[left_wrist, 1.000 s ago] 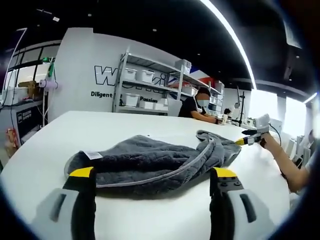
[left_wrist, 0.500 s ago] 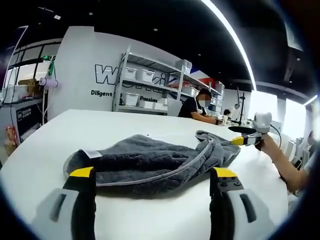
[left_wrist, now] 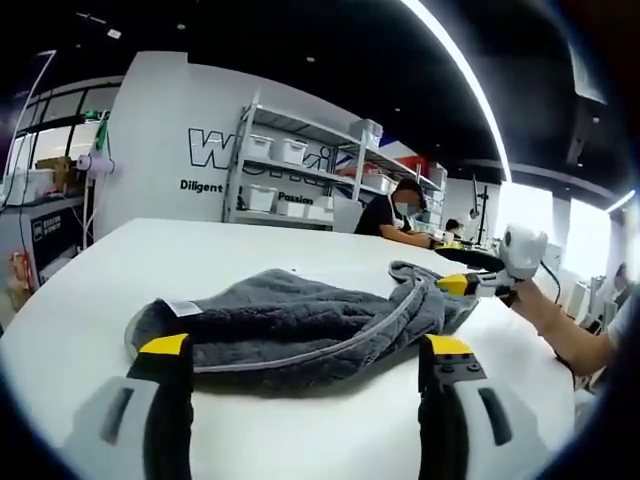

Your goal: Fold the towel on the table until its edges align and the towel forms a compact rectangular stack.

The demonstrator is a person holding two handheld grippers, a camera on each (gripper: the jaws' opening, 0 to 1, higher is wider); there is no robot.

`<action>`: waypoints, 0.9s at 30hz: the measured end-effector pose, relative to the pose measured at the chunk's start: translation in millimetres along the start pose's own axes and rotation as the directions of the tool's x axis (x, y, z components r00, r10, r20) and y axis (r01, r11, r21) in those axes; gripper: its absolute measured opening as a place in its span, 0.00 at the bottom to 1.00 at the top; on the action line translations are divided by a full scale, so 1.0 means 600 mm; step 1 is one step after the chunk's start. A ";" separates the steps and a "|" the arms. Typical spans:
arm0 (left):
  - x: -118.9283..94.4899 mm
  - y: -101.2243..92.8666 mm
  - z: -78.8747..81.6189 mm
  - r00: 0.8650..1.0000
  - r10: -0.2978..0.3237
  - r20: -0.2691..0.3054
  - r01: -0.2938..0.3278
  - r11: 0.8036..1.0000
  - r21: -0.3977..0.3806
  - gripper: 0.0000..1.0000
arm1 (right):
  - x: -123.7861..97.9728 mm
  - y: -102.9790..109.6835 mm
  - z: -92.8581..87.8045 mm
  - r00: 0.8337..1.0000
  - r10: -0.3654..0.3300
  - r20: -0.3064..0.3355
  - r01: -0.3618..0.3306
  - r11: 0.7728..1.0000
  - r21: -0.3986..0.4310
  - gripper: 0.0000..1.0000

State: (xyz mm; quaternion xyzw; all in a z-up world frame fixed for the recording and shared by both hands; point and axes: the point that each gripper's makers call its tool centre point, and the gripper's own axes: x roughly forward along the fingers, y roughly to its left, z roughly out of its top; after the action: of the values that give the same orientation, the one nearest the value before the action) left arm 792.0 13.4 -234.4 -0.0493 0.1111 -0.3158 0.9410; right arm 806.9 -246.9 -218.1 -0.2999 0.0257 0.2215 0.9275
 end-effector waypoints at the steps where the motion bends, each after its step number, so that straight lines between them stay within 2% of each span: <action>1: 0.000 0.000 0.000 1.000 0.000 0.001 0.000 1.000 -0.001 0.98 | 0.005 0.007 -0.004 1.000 0.008 -0.019 -0.009 1.000 -0.018 0.56; 3: -0.001 0.000 0.002 1.000 -0.001 0.004 0.001 1.000 -0.003 0.98 | 0.014 0.023 -0.005 1.000 0.026 -0.017 -0.026 0.999 -0.041 0.50; 6: -0.002 0.001 0.003 1.000 -0.001 0.007 0.001 1.000 -0.005 0.98 | 0.021 0.036 -0.005 0.998 0.056 -0.009 -0.056 0.998 -0.028 0.37; 10: -0.001 -0.002 0.003 1.000 -0.006 0.007 0.006 1.000 -0.004 0.98 | 0.027 0.045 -0.016 0.995 0.090 -0.035 -0.092 0.995 -0.047 0.34; 13: -0.001 -0.002 0.003 1.000 -0.007 0.005 0.007 1.000 -0.006 0.98 | 0.028 0.057 -0.022 0.990 0.134 -0.037 -0.135 0.991 -0.022 0.25; 17: 0.000 -0.001 0.001 1.000 -0.004 0.001 0.004 1.000 -0.008 0.97 | 0.028 0.065 -0.028 0.987 0.156 -0.049 -0.159 0.986 -0.054 0.15; 20: 0.000 0.000 0.000 1.000 -0.002 -0.002 0.002 1.000 -0.010 0.97 | 0.027 0.065 -0.026 0.988 0.144 -0.054 -0.149 0.984 -0.101 0.10; 23: 0.001 0.000 -0.001 1.000 -0.001 -0.005 0.001 1.000 -0.011 0.97 | 0.022 0.056 -0.018 0.993 0.104 -0.048 -0.110 0.981 -0.158 0.06; 27: 0.002 0.001 -0.001 1.000 -0.001 -0.007 0.001 1.000 -0.012 0.96 | 0.011 0.041 0.004 0.999 0.045 -0.018 -0.048 0.964 -0.261 0.05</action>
State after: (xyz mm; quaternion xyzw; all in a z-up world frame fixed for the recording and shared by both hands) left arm 793.3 13.0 -235.4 -0.0541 0.1165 -0.3157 0.9401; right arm 802.3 -225.1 -231.2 -0.4203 0.0086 0.2427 0.8743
